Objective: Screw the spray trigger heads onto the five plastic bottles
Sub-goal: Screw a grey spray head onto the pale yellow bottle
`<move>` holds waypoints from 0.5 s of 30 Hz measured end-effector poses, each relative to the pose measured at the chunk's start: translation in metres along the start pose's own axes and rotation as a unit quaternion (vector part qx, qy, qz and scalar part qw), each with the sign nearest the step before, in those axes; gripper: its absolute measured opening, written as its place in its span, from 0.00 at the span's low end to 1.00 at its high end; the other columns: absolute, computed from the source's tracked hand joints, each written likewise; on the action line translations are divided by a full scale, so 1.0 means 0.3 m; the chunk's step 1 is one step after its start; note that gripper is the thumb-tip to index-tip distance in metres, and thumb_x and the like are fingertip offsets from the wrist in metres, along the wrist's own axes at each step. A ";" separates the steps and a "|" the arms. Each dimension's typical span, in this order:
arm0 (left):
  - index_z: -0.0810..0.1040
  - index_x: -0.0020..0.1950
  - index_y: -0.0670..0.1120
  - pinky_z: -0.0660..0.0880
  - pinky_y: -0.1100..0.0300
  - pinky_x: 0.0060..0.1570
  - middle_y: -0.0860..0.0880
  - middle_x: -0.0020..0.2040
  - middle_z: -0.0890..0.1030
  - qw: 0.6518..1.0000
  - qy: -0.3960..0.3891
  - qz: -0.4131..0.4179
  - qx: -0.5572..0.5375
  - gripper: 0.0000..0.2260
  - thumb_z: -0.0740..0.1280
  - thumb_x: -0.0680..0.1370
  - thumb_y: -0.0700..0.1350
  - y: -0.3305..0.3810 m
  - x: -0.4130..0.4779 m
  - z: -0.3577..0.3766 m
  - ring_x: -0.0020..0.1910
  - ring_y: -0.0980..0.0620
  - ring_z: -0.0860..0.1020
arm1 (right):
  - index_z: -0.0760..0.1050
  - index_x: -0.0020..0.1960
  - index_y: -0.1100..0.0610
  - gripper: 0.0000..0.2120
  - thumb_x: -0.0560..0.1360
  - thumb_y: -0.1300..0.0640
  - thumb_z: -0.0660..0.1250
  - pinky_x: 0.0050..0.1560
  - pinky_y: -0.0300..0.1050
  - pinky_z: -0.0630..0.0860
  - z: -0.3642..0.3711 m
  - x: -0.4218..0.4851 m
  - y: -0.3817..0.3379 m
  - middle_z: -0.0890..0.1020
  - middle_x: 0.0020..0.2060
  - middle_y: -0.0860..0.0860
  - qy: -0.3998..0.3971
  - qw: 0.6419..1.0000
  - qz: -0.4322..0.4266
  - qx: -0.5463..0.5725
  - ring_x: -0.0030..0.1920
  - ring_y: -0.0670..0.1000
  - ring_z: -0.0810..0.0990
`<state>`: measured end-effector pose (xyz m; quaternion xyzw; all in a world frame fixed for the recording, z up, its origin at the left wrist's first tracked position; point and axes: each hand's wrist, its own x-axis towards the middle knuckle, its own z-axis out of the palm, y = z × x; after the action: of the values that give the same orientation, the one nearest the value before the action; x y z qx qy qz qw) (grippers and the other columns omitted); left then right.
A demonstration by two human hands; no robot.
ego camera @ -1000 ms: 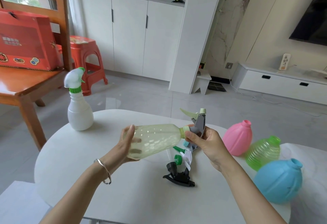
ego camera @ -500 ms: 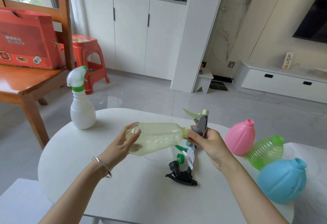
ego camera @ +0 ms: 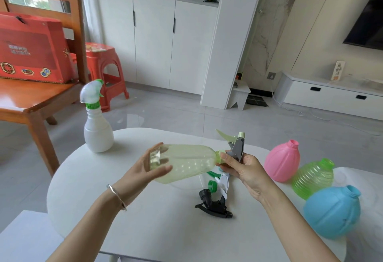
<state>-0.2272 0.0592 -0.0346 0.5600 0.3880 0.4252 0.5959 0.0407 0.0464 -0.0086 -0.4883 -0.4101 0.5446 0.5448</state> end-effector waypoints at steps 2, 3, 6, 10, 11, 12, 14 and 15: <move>0.64 0.70 0.61 0.72 0.60 0.59 0.54 0.65 0.73 0.998 -0.024 -0.044 -0.044 0.41 0.77 0.60 0.60 -0.003 -0.001 0.001 0.62 0.54 0.75 | 0.81 0.44 0.62 0.15 0.60 0.55 0.75 0.40 0.35 0.80 0.006 -0.003 0.005 0.86 0.36 0.52 -0.006 1.000 0.003 -0.006 0.40 0.50 0.86; 0.63 0.69 0.64 0.74 0.58 0.57 0.53 0.64 0.72 0.996 -0.024 -0.071 -0.055 0.38 0.72 0.62 0.68 0.004 -0.005 0.005 0.60 0.52 0.76 | 0.81 0.44 0.62 0.15 0.60 0.55 0.75 0.40 0.35 0.79 0.010 -0.005 0.009 0.86 0.37 0.52 -0.006 1.000 0.004 -0.011 0.40 0.50 0.86; 0.65 0.64 0.69 0.81 0.53 0.49 0.45 0.61 0.74 0.993 0.004 -0.103 0.057 0.25 0.59 0.67 0.68 0.016 0.000 0.004 0.50 0.48 0.83 | 0.80 0.46 0.64 0.15 0.63 0.58 0.75 0.40 0.35 0.79 0.013 -0.010 0.012 0.85 0.40 0.55 0.000 1.000 0.007 -0.028 0.40 0.50 0.86; 0.62 0.73 0.57 0.77 0.69 0.45 0.50 0.68 0.73 0.998 0.016 -0.015 0.055 0.37 0.77 0.68 0.47 -0.003 -0.001 -0.021 0.56 0.55 0.81 | 0.80 0.46 0.63 0.08 0.69 0.62 0.73 0.40 0.34 0.79 0.000 -0.008 0.005 0.85 0.41 0.56 0.014 1.000 0.022 -0.014 0.40 0.51 0.86; 0.62 0.74 0.54 0.77 0.68 0.49 0.50 0.69 0.73 0.999 -0.001 -0.016 0.034 0.42 0.79 0.64 0.46 -0.008 -0.002 -0.027 0.60 0.56 0.78 | 0.80 0.46 0.63 0.08 0.69 0.62 0.73 0.41 0.35 0.80 0.002 -0.009 0.005 0.85 0.41 0.56 0.015 0.999 0.026 -0.010 0.41 0.52 0.86; 0.61 0.74 0.53 0.75 0.67 0.54 0.51 0.69 0.72 0.999 -0.013 -0.028 0.014 0.46 0.81 0.61 0.48 -0.010 -0.002 -0.027 0.63 0.56 0.76 | 0.80 0.46 0.64 0.07 0.69 0.62 0.72 0.41 0.35 0.80 0.006 -0.011 0.007 0.85 0.42 0.56 0.015 0.999 0.029 -0.008 0.40 0.52 0.86; 0.60 0.73 0.59 0.73 0.60 0.59 0.52 0.67 0.73 0.996 -0.020 -0.084 -0.020 0.49 0.77 0.56 0.64 -0.002 -0.004 -0.017 0.63 0.53 0.75 | 0.80 0.46 0.64 0.08 0.69 0.62 0.73 0.41 0.35 0.80 0.016 -0.013 0.013 0.84 0.43 0.57 0.015 0.999 0.030 -0.015 0.40 0.52 0.86; 0.61 0.71 0.63 0.75 0.56 0.58 0.52 0.64 0.73 0.993 -0.017 -0.112 -0.023 0.44 0.71 0.58 0.72 0.005 -0.009 -0.008 0.61 0.51 0.77 | 0.80 0.46 0.65 0.09 0.69 0.62 0.73 0.42 0.35 0.80 0.020 -0.014 0.014 0.84 0.44 0.58 0.013 0.999 0.032 -0.020 0.41 0.52 0.86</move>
<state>-0.2305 0.0576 -0.0333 0.5064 0.4279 0.3548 0.6592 0.0337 0.0424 -0.0114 -0.5190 -0.3976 0.5471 0.5227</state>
